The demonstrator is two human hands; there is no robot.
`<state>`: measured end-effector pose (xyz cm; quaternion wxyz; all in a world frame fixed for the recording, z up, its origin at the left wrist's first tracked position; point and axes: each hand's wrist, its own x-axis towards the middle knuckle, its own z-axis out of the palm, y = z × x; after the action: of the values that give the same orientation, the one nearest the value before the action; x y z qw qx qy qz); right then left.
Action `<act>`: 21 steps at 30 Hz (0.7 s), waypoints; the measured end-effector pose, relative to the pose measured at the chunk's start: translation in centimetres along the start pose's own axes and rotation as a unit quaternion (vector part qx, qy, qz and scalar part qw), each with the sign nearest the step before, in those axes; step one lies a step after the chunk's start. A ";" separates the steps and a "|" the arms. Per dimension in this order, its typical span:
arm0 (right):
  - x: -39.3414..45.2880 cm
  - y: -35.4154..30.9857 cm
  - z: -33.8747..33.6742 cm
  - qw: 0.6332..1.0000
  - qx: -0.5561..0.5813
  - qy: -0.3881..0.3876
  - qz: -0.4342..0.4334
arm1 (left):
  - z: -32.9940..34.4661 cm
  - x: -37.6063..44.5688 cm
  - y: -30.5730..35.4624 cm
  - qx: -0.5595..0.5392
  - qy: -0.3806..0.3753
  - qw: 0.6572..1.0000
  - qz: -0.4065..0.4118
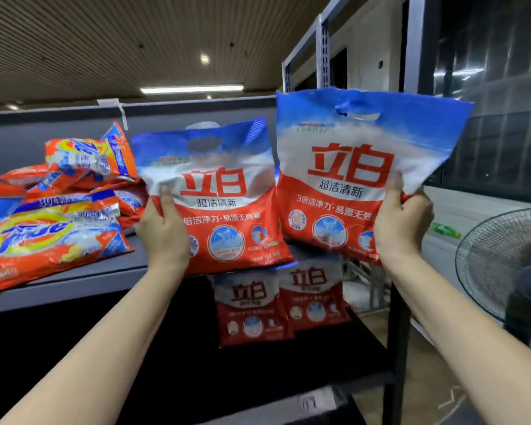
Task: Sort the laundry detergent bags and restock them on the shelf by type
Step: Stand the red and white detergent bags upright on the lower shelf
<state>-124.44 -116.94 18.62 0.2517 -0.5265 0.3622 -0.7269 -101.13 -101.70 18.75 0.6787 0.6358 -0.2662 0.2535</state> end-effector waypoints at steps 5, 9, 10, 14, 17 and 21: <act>-2.1 1.6 -3.9 1.000 0.000 0.002 0.028 | -3.2 -5.5 -0.7 0.017 0.001 0.996 0.083; -4.4 4.4 -5.5 0.998 -0.042 -0.045 0.023 | -4.8 -10.3 -3.9 0.087 -0.077 0.982 0.152; -5.1 5.2 -5.7 0.996 -0.049 -0.063 0.025 | -5.0 -11.3 -4.9 0.101 -0.094 0.980 0.141; -7.5 8.0 -6.3 0.988 -0.095 -0.110 0.042 | -5.3 -14.8 -8.5 0.161 -0.098 0.981 0.050; -8.4 10.4 -6.2 0.979 -0.121 -0.146 0.080 | -4.8 -16.7 -11.0 0.194 -0.115 0.974 -0.027; -9.2 14.3 -5.8 0.966 -0.133 -0.185 0.125 | -3.4 -17.9 -14.5 0.220 -0.122 0.959 -0.133</act>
<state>-127.25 -117.25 0.82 0.3310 -0.6314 0.4650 -0.5249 -104.17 -99.30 -4.24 0.5120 0.8251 -0.1978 0.1341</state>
